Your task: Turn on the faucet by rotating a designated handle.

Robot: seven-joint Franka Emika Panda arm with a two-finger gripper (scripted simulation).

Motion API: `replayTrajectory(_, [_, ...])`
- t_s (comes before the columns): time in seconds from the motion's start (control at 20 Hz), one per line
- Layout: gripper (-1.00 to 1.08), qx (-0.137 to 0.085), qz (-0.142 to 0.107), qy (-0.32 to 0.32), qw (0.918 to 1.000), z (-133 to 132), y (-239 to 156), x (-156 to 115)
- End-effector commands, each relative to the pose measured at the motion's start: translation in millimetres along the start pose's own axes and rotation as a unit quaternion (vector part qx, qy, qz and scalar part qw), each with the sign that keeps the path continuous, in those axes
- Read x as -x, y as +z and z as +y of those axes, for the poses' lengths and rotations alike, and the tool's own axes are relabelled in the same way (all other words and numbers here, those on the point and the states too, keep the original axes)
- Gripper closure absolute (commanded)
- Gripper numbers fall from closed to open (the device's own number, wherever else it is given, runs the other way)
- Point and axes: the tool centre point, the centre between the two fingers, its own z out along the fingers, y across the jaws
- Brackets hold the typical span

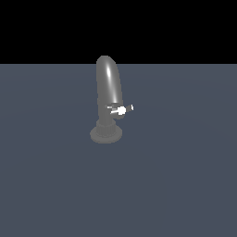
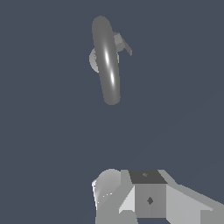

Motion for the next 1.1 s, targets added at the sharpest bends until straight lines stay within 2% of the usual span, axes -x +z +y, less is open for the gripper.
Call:
replayTrajectory(0.0, [1.08,0.0,0.0,0.0,1.0,0,0,0])
replayTrajectory(0.3, [1.08,-0.002,-0.007,0.006,1.0,-2,0,-4])
replayTrajectory(0.55, [1.08,-0.008,-0.024,0.019,0.9995,-5,0,-13])
replayTrajectory(0.8, [1.08,-0.017,-0.052,0.04,0.9977,-10,0,-29])
replayTrajectory(1.05, [1.08,-0.029,-0.089,0.07,0.9932,-16,2,-51])
